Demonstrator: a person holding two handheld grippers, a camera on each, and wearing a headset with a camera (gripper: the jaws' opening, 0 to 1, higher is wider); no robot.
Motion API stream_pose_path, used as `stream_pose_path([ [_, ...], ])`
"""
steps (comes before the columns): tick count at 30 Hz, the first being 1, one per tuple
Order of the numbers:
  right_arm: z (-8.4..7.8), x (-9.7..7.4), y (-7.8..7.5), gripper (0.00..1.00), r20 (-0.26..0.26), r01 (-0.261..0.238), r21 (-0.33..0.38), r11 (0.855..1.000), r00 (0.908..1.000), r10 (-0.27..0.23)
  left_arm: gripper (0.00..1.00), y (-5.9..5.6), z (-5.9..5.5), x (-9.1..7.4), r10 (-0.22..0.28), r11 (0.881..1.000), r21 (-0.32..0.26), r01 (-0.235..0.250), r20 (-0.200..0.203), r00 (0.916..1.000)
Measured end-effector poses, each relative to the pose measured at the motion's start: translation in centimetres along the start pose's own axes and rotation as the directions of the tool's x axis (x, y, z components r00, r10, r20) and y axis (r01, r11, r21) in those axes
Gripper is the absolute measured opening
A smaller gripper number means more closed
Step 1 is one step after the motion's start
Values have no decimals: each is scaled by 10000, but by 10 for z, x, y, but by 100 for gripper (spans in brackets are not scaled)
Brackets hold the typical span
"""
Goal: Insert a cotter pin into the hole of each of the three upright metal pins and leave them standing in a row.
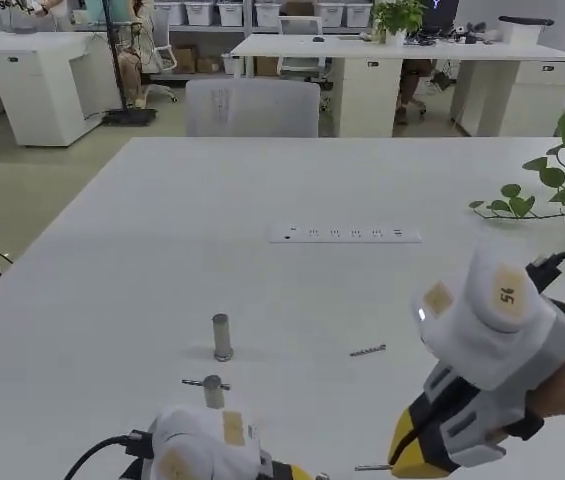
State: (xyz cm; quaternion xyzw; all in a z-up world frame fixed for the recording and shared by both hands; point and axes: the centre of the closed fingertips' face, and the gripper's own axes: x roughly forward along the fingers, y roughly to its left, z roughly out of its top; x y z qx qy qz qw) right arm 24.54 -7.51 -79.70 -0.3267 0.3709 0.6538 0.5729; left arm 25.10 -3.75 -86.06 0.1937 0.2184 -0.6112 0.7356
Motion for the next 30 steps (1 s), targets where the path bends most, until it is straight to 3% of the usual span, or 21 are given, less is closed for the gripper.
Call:
stream_pose_path([
  [6, 0, 12, 4, 3, -224, -60, -456, 9989, 9997, 50, 7, -1, 0, 1, -219, 9996, 168, 219, 29, 9998],
  [15, 5, 22, -4, 3, -230, 104, -562, 9984, 9997, -117, 7, -2, 0, 2, -330, 9989, 331, 329, 40, 9994],
  [30, 6, 24, -8, 3, -148, 31, -745, 9972, 9999, -42, 7, -2, 0, 2, -440, 9980, 461, 438, 21, 9990],
])
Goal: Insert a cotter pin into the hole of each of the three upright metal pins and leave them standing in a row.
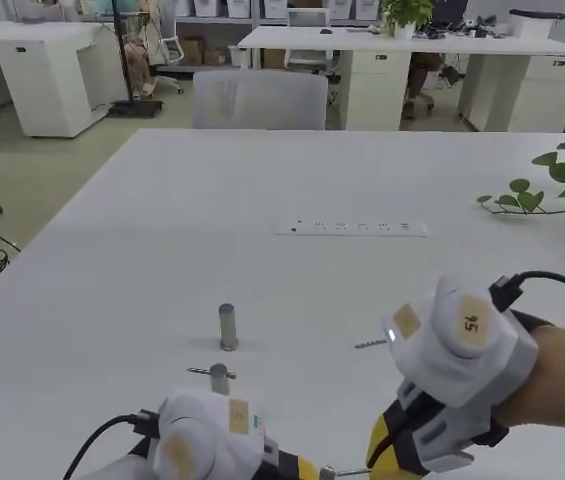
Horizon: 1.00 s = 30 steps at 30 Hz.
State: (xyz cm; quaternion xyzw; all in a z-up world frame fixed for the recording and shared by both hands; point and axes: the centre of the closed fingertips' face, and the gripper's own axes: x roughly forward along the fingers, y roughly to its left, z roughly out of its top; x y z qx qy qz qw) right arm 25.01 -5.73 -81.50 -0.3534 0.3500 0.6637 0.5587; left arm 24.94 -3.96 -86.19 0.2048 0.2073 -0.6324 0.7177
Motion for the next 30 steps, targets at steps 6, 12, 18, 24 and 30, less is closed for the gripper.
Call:
stream_pose_path([
  [6, 3, 0, -1, 3, 157, -200, -184, 9996, 9997, 203, 7, -1, 0, -1, -79, 10000, 9, 79, 24, 10000],
  [12, 4, 2, 0, 3, 172, -479, -598, 9971, 9986, 490, 7, -2, 0, -1, -223, 9997, 120, 223, 3, 9998],
  [18, 5, 6, -2, 3, 153, -742, -1074, 9914, 9970, 763, 7, -2, -1, -1, -322, 9993, 194, 322, -23, 9995],
  [24, 7, 8, -3, 3, 160, -991, -1480, 9840, 9946, 1026, 7, -2, -1, -1, -397, 9989, 238, 398, -51, 9992],
  [30, 7, 10, -3, 3, 64, -1114, -1594, 9809, 9935, 1139, 7, -2, -1, -1, -422, 9989, 197, 423, -52, 9991],
])
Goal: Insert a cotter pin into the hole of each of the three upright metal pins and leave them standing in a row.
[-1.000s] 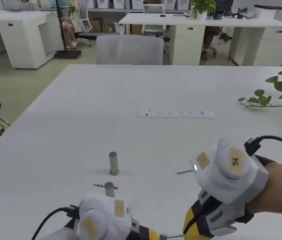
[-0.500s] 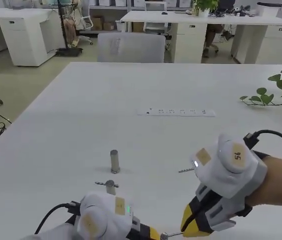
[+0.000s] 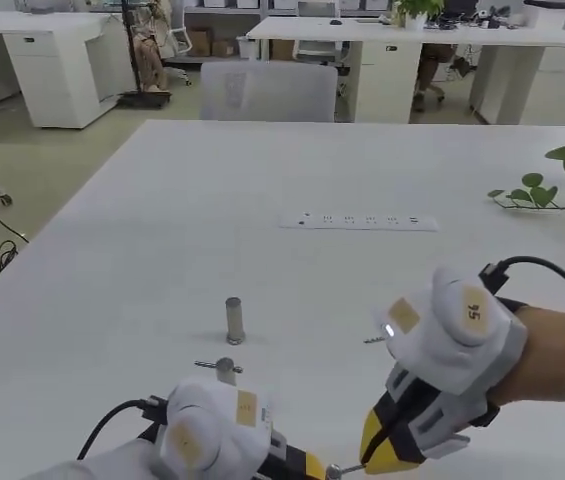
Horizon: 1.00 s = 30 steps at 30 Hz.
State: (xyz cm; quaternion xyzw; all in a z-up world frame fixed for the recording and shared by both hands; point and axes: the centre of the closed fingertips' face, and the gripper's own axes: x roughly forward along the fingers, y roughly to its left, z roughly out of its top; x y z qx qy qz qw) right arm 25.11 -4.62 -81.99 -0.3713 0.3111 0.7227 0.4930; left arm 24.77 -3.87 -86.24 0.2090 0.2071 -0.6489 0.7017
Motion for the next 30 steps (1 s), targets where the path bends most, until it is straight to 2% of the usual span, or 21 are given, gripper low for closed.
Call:
stream_pose_path([
  [3, 0, 0, 0, 3, -31, -22, -61, 10000, 10000, 22, 7, 0, 0, 0, 8, 10000, 2, -8, -2, 10000],
  [9, 1, 1, 0, 3, -276, 19, -629, 9980, 9996, -37, 7, 0, 0, 0, -12, 10000, 10, 12, -40, 10000],
  [14, 0, 0, 0, 4, -299, -71, -278, 9996, 9995, 63, 7, 0, 0, 0, 11, 10000, -97, -11, -59, 10000],
  [17, 0, -1, 1, 4, -257, -180, 442, 9989, 9995, 192, 7, 0, 0, 0, 34, 9999, -162, -35, -67, 10000],
  [26, 1, 0, 2, 4, -308, -205, 525, 9984, 9993, 221, 7, -1, 0, 0, 71, 9998, -178, -73, -117, 9999],
  [30, 1, 0, 3, 4, -284, -300, 903, 9955, 9991, 327, 7, -1, 0, 0, 85, 9996, -268, -89, -124, 9999],
])
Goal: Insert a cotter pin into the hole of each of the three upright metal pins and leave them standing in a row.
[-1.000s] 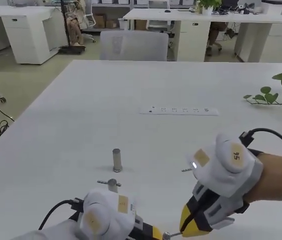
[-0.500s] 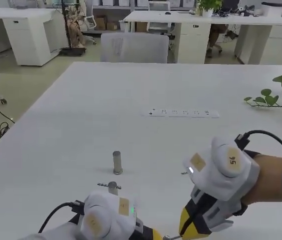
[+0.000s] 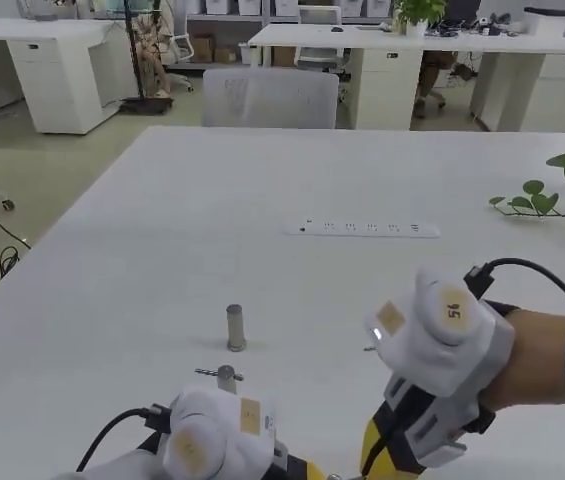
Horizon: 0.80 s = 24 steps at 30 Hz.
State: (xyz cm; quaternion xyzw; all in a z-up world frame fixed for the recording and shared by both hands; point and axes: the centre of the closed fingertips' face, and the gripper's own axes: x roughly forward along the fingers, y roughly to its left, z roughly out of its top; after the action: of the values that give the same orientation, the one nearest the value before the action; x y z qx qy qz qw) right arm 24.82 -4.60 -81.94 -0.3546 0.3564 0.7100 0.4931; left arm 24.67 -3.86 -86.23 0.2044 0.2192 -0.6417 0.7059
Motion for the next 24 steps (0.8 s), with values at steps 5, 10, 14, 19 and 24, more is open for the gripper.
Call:
stream_pose_path([
  [5, 0, 0, -1, 4, 17, 21, 195, 9998, 10000, -21, 7, 1, 0, 0, 100, 9998, -150, -101, -13, 9999],
  [10, -1, 0, 1, 4, 79, 31, 616, 9981, 10000, -36, 7, 2, 0, -2, 236, 9987, -459, -235, 16, 9997],
  [14, 0, -1, 2, 4, 163, 72, 1004, 9949, 9998, -89, 8, 2, 4, -4, 367, 9980, -521, -357, 182, 9992],
  [19, 0, -2, 3, 4, 201, 104, 1139, 9934, 9997, -128, 7, 3, 5, -2, 414, 9984, -403, -406, 187, 9990],
  [24, 1, -4, 1, 4, 176, 506, 589, 9970, 9985, -517, 7, 3, 6, -2, 379, 9986, -390, -370, 227, 9990],
])
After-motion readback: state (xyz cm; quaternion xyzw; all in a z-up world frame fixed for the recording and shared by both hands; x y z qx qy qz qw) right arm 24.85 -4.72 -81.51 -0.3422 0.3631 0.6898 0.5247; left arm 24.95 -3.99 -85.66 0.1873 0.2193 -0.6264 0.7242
